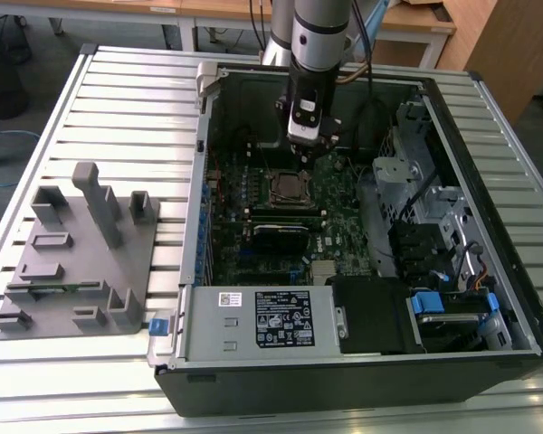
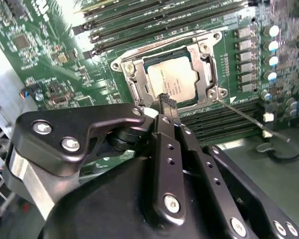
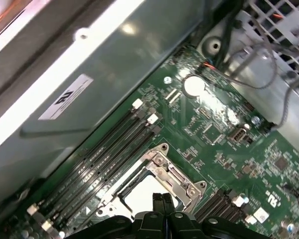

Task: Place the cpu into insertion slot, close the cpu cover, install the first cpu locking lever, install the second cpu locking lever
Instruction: 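Close the cpu cover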

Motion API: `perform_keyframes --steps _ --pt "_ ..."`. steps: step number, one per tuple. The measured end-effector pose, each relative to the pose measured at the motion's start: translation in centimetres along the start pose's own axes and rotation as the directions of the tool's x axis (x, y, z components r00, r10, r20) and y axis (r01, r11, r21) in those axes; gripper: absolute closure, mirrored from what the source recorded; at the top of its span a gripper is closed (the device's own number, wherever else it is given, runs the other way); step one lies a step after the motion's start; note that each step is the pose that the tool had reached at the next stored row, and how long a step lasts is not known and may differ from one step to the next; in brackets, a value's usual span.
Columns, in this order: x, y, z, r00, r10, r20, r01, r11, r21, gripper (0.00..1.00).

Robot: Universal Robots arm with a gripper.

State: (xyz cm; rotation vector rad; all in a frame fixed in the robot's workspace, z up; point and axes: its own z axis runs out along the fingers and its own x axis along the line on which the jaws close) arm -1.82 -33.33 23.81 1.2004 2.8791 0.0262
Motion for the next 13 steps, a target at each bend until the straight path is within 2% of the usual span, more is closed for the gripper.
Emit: perform_keyframes --steps 2,13 --pt "0.0 0.0 0.0 0.9998 -0.019 -0.0004 0.019 0.9998 -0.0002 0.89" --pt "0.0 0.0 0.0 0.9998 -0.019 -0.0002 0.019 0.9998 0.0 0.89"
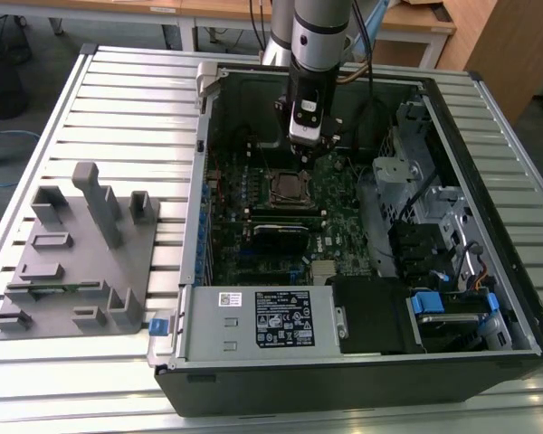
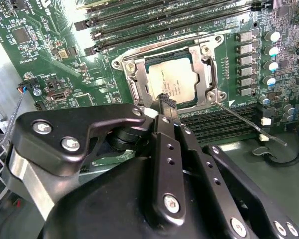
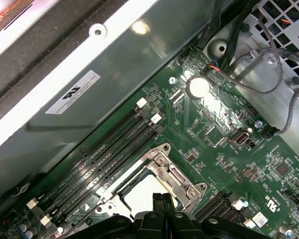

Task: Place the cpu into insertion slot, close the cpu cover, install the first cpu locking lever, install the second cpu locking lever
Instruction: 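Close the cpu cover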

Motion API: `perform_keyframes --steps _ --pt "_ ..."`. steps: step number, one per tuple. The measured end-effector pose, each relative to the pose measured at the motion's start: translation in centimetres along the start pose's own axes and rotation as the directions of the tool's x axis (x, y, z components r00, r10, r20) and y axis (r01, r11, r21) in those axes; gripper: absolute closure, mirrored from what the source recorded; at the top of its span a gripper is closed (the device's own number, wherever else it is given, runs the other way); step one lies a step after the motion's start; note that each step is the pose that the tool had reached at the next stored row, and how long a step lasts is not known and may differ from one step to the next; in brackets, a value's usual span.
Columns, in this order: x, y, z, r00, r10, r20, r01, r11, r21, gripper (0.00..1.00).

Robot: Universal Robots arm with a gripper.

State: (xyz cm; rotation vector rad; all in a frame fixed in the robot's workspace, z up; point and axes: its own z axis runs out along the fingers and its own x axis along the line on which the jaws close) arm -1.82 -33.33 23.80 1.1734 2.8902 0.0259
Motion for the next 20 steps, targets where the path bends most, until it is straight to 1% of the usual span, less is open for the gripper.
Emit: perform_keyframes --steps 6,15,20 --pt "0.0 0.0 0.01 0.9999 -0.013 -0.0003 0.013 0.9999 -0.0003 0.89" --pt "0.0 0.0 0.0 0.9999 -0.015 -0.0004 0.015 0.9999 -0.0003 0.89" --pt "0.0 0.0 0.01 0.9985 -0.055 -0.0012 0.055 0.9985 -0.0008 0.89"
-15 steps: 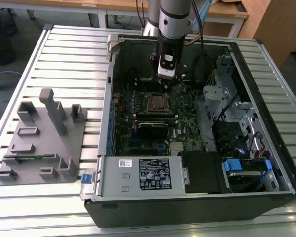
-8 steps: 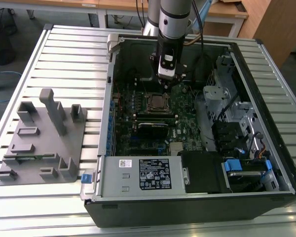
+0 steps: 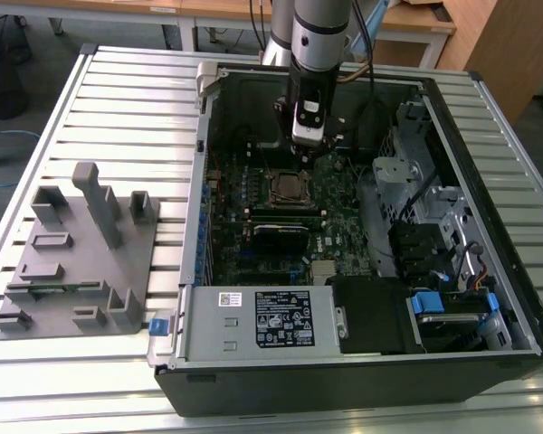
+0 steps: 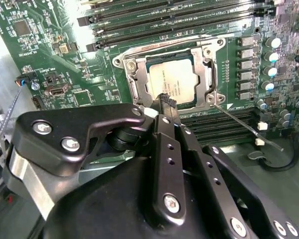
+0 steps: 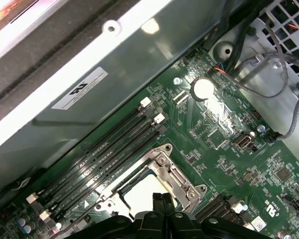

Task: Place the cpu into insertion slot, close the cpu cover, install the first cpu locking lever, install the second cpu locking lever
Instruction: 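Close the cpu cover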

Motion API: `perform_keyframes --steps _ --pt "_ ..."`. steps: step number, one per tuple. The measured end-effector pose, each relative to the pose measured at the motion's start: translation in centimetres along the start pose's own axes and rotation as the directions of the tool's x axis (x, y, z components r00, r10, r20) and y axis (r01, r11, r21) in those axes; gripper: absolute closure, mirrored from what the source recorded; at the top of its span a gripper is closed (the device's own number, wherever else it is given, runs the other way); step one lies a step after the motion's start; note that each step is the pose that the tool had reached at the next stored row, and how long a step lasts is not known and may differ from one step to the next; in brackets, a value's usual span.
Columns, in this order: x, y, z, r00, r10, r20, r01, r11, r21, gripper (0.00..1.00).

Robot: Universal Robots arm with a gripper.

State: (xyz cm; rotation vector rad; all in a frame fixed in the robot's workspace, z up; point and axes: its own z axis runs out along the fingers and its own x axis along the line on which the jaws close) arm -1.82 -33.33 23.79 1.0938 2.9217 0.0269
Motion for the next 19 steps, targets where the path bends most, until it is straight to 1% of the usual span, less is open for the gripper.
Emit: perform_keyframes --steps 5,13,19 --pt "0.0 0.0 0.01 0.9991 -0.041 -0.001 0.041 0.9991 -0.0006 0.89" --pt "0.0 0.0 0.01 0.9989 -0.047 -0.0012 0.047 0.9989 -0.0007 0.89" --pt "0.0 0.0 0.01 0.996 -0.089 -0.0021 0.089 0.996 -0.0014 0.89"
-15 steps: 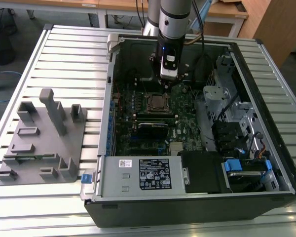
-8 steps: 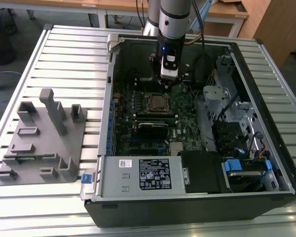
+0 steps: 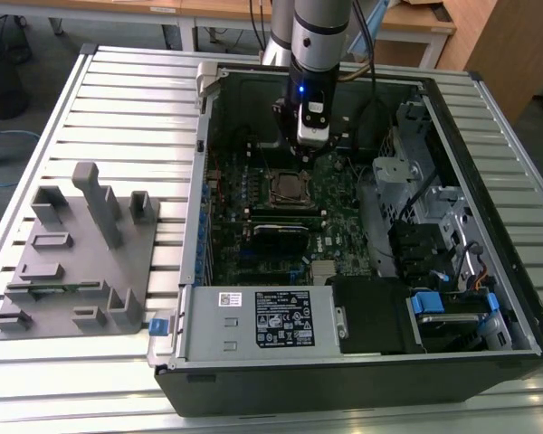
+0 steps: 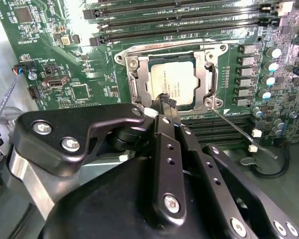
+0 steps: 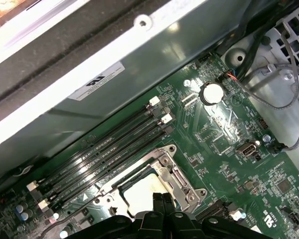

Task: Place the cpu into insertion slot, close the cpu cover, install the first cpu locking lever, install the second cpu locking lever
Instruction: 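Close the cpu cover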

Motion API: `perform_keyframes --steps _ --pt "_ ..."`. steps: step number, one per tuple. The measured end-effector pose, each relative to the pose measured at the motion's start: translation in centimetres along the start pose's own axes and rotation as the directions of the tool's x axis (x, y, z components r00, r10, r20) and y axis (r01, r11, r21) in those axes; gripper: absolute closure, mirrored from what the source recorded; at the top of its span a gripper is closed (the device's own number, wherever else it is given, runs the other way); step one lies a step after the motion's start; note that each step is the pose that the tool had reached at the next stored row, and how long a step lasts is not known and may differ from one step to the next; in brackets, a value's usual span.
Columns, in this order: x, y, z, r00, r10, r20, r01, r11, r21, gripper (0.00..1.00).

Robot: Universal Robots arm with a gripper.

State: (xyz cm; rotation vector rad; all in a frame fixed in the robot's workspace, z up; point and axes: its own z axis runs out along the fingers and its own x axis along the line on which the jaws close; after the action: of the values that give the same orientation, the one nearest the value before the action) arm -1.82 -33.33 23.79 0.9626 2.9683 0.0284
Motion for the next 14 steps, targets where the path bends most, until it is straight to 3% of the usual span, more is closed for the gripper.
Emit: perform_keyframes --steps 14 --pt "0.0 0.0 0.0 1.0 -0.008 -0.0002 0.008 1.0 -0.0001 0.89"
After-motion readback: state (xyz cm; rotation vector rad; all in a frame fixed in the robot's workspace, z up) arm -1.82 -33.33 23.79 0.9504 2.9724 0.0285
